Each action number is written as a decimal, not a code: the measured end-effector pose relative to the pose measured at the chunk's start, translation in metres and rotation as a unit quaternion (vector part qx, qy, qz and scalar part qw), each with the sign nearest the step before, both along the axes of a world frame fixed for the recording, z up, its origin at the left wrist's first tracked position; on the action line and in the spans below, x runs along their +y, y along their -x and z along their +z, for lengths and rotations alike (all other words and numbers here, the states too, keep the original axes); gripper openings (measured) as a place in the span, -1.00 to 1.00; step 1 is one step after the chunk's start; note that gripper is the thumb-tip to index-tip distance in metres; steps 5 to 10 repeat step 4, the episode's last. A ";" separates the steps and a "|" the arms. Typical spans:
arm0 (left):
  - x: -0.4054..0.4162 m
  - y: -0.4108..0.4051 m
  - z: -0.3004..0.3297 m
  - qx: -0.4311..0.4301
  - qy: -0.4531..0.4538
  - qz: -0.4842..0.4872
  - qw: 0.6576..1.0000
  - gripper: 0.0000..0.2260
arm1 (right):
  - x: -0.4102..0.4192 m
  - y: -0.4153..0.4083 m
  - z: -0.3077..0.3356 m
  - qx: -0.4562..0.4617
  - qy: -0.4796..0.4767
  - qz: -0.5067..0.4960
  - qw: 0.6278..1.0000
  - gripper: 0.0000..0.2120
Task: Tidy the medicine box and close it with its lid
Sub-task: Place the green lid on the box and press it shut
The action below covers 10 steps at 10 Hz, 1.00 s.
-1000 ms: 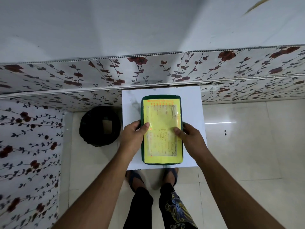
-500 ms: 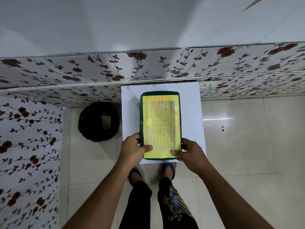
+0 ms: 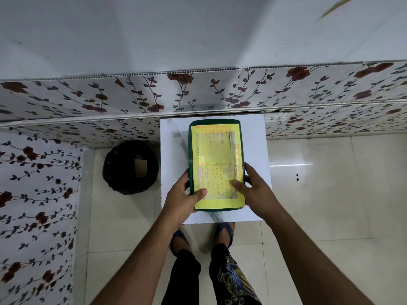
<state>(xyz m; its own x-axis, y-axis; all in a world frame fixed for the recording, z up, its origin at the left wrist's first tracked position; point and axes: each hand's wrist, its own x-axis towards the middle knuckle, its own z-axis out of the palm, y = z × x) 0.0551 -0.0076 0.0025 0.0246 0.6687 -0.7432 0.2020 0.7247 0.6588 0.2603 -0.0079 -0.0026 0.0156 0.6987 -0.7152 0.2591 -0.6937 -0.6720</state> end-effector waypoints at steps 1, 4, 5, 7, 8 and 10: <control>0.000 -0.003 0.000 -0.005 0.001 0.018 1.000 -0.49 | 0.004 -0.002 0.000 0.002 -0.004 0.002 1.000 -0.46; -0.003 -0.004 -0.001 -0.003 0.017 0.025 1.000 -0.42 | 0.003 -0.004 0.004 0.003 -0.001 0.018 1.000 -0.42; -0.003 -0.004 -0.001 -0.003 0.017 0.025 1.000 -0.42 | 0.003 -0.004 0.004 0.003 -0.001 0.018 1.000 -0.42; -0.003 -0.004 -0.001 -0.003 0.017 0.025 1.000 -0.42 | 0.003 -0.004 0.004 0.003 -0.001 0.018 1.000 -0.42; -0.003 -0.004 -0.001 -0.003 0.017 0.025 1.000 -0.42 | 0.003 -0.004 0.004 0.003 -0.001 0.018 1.000 -0.42; -0.003 -0.004 -0.001 -0.003 0.017 0.025 1.000 -0.42 | 0.003 -0.004 0.004 0.003 -0.001 0.018 1.000 -0.42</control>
